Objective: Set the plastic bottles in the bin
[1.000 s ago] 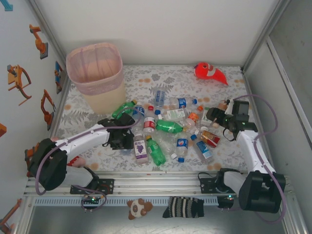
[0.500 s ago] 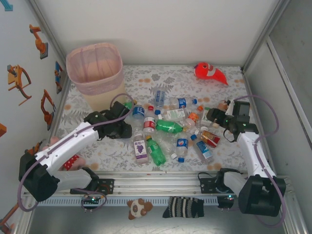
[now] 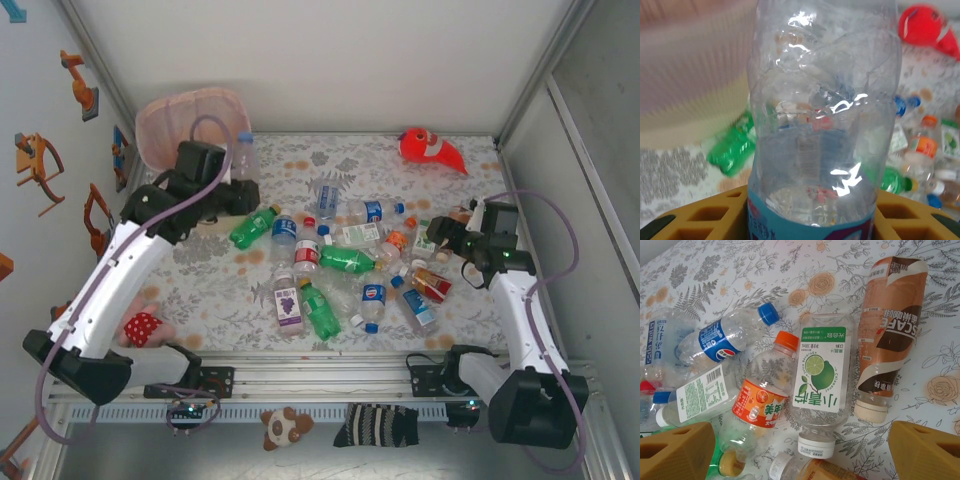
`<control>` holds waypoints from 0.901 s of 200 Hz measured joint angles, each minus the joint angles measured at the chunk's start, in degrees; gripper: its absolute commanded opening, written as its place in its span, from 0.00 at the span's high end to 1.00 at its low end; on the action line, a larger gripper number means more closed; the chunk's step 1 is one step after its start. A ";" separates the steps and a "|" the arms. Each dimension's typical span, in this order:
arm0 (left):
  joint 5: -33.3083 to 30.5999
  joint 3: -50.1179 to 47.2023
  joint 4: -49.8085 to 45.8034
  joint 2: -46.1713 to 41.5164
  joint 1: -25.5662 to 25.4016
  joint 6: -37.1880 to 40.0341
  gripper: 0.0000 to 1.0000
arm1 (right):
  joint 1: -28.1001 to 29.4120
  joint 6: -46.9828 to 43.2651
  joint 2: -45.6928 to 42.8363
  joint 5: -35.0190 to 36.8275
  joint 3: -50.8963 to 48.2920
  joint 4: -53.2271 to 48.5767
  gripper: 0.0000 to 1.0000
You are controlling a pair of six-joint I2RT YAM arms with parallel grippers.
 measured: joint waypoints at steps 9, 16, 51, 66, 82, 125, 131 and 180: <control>0.04 2.84 0.37 1.38 1.01 1.05 0.55 | 0.00 -0.02 -0.04 0.00 0.17 -0.02 0.12; 0.11 4.85 0.52 2.45 1.70 1.70 0.55 | 0.00 0.00 -0.07 0.00 0.35 -0.17 0.12; -0.07 12.63 1.33 8.11 5.25 3.76 0.56 | 0.00 0.02 -0.33 0.00 1.07 -0.87 0.12; -0.31 15.23 1.44 10.73 7.02 4.11 0.56 | 0.00 0.04 -0.52 0.00 1.07 -0.90 0.12; -0.42 17.22 1.66 13.22 9.03 4.46 0.56 | 0.00 0.04 -0.59 0.00 1.11 -0.92 0.12; -0.70 23.26 1.51 19.63 15.15 5.40 0.56 | 0.00 0.02 -0.61 0.00 1.60 -1.46 0.12; -0.83 24.06 1.42 20.41 15.89 5.55 0.56 | 0.00 0.02 -0.61 0.00 1.66 -1.51 0.12; -1.49 26.51 -3.21 25.11 20.61 6.21 0.58 | 0.00 0.04 -0.61 -0.04 1.68 -2.23 0.12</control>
